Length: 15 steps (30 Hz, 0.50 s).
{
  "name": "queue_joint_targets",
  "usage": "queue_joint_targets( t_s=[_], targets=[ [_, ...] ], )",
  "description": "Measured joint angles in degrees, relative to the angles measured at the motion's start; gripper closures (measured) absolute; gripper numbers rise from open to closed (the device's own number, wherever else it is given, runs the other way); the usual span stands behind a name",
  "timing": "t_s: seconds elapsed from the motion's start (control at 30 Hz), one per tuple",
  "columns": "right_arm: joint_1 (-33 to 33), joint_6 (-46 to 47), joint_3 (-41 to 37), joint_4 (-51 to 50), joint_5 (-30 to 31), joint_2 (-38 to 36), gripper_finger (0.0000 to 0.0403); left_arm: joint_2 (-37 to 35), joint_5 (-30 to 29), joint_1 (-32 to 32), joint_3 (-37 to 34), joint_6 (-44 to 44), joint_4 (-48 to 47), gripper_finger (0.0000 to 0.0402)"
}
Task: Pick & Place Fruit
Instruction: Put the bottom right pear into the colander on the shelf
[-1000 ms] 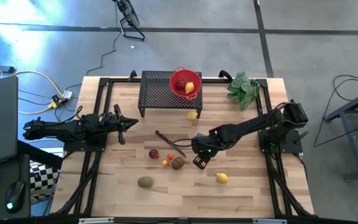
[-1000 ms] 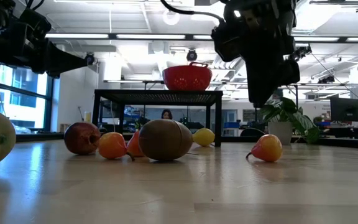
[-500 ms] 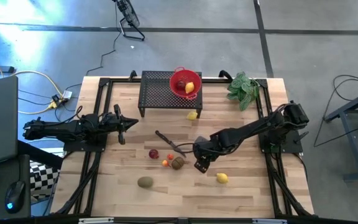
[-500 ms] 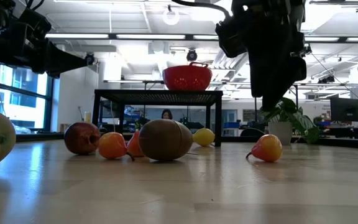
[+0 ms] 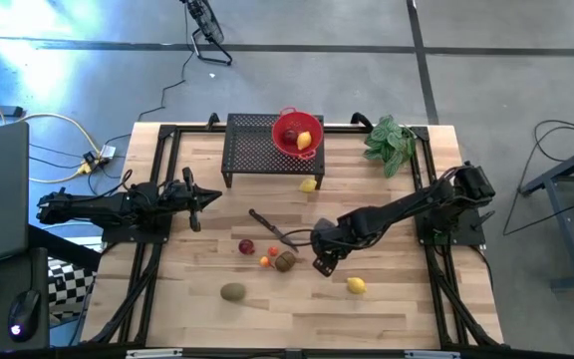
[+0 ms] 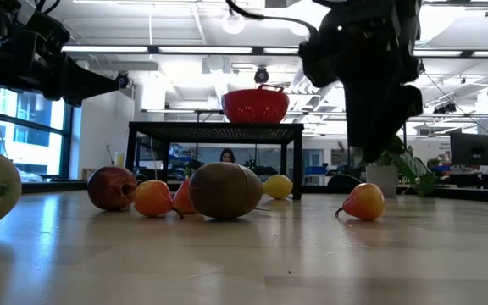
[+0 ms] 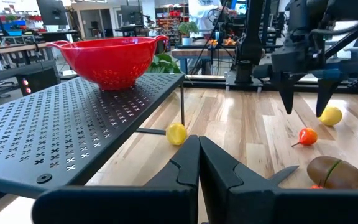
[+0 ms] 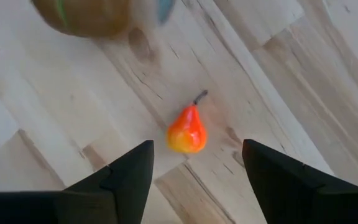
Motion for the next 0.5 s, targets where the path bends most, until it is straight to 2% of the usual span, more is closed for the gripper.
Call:
queue_joint_targets(
  t_s=[0.27,0.5],
  targets=[
    [0.44,2.17,-3.45,6.68,-0.21,0.0,0.0163,-0.01,0.0,0.0,0.0,0.0,0.0,0.0402],
    [0.63,2.24,-3.71,7.26,0.0,0.0,0.0163,-0.02,0.0,-0.01,0.0,0.0,0.02,0.0402]
  ],
)
